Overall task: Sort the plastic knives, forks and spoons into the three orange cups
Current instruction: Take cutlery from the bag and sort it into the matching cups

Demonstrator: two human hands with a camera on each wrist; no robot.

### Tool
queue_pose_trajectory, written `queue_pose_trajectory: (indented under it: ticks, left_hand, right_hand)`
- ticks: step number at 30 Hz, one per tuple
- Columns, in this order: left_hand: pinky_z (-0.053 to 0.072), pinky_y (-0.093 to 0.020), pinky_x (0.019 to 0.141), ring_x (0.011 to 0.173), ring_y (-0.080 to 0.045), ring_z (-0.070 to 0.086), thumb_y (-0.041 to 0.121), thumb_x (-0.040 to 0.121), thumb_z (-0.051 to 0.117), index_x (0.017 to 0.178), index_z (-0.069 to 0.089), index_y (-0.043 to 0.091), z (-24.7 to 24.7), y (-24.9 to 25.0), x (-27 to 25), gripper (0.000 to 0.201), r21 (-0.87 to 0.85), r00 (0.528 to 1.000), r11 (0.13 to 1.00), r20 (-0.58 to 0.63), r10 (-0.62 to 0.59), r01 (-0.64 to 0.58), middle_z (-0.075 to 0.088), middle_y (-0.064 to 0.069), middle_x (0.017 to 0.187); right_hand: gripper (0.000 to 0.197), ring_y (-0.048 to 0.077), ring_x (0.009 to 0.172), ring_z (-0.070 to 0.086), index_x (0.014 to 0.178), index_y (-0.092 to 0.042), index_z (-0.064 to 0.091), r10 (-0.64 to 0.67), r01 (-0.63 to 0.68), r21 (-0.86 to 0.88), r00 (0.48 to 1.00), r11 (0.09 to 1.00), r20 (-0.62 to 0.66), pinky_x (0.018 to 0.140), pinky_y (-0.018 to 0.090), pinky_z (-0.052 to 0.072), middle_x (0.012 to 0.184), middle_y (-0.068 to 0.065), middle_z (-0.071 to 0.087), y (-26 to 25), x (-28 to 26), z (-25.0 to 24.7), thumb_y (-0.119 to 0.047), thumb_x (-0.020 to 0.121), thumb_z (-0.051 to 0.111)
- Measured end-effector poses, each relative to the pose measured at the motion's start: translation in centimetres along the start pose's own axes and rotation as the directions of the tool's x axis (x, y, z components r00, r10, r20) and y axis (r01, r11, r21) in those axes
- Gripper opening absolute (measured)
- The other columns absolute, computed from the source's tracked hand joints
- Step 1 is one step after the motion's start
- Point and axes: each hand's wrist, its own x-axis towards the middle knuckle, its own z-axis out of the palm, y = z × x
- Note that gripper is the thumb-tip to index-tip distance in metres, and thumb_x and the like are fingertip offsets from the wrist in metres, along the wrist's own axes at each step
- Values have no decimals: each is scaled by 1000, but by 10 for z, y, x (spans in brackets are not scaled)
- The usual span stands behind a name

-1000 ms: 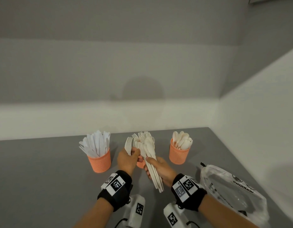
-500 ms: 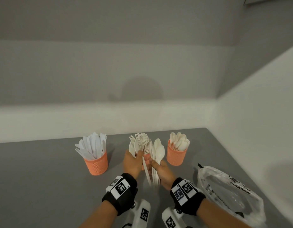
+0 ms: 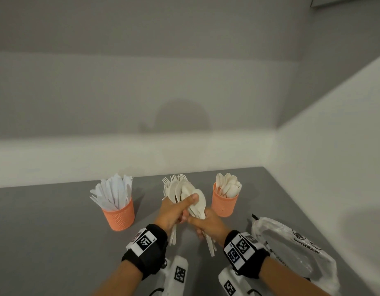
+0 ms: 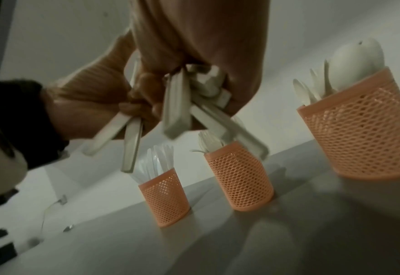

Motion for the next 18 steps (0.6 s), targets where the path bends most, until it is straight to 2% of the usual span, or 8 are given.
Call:
queue_pose_trajectory:
  ticks: [3, 6, 8, 10, 13, 15, 17, 18]
  left_hand:
    - [55, -31, 64, 74, -23, 69, 12, 72, 76, 95, 66, 7, 4, -2, 5, 25, 19, 1000, 999, -13, -27, 27, 71, -14, 83]
    - [57, -41, 76, 81, -29, 70, 9, 68, 79, 93, 66, 2, 14, -3, 11, 29, 101, 998, 995, -63, -8, 15, 72, -18, 87]
    - [57, -38, 79, 83, -27, 70, 9, 68, 79, 89, 66, 4, 23, -3, 15, 25, 143, 989, 989, -138, 60, -41, 72, -14, 86]
    - [56, -35, 77, 82, -26, 68, 7, 69, 78, 81, 65, 7, 34, -1, 19, 17, 126, 976, 988, -184, 117, -95, 71, -11, 82]
    - [56, -34, 79, 87, -24, 69, 26, 64, 83, 93, 66, 8, 46, 8, 22, 38, 89, 976, 985, -142, 162, -150, 71, -10, 89]
    - [55, -21, 69, 81, -20, 68, 36, 67, 79, 95, 64, 14, 44, 16, 27, 39, 75, 970, 982, -161, 184, -174, 70, -7, 89]
    - [45, -9, 47, 57, -6, 61, 33, 83, 67, 90, 64, 7, 32, 27, 37, 27, 76, 947, 985, -274, 168, -153, 65, -1, 70]
    - [41, -10, 42, 44, -1, 54, 34, 88, 60, 82, 63, 7, 22, 31, 42, 28, 63, 934, 990, -330, 137, -123, 60, 4, 57]
  right_hand:
    - [13, 7, 34, 47, 75, -27, 66, 5, 5, -98, 994, 995, 109, 44, 18, 44, 46, 4, 51, 2, 4, -3, -17, 84, 68]
    - [9, 8, 46, 54, 85, -16, 65, 21, -5, -154, 994, 988, 104, 49, 19, 48, 64, 9, 57, 0, 11, -9, -13, 78, 69]
    - [21, 6, 64, 61, 98, -10, 63, -18, 10, -180, 999, 984, -42, 59, 13, 49, 79, 4, 64, -4, 15, -11, -3, 78, 69]
    - [27, 1, 78, 61, 105, -8, 62, -118, 80, -185, 971, 979, -206, 64, 9, 49, 89, 0, 65, -7, 20, -10, 0, 80, 65]
    - [15, 14, 85, 65, 101, -9, 62, -166, 126, -128, 914, 984, -371, 74, 19, 53, 91, 4, 68, -10, 29, -10, -6, 87, 57]
    - [9, 15, 78, 64, 93, -11, 63, -120, 94, -76, 866, 993, -486, 70, 21, 52, 83, 3, 68, -10, 37, -21, -9, 87, 57]
    - [6, 13, 64, 57, 80, -16, 59, -64, 98, 22, 789, 995, -611, 63, 22, 48, 69, 0, 59, -15, 43, -38, -13, 82, 64]
    - [12, 16, 61, 54, 74, -17, 57, -46, 128, 74, 747, 989, -663, 62, 27, 47, 65, 2, 56, -17, 47, -48, -16, 79, 68]
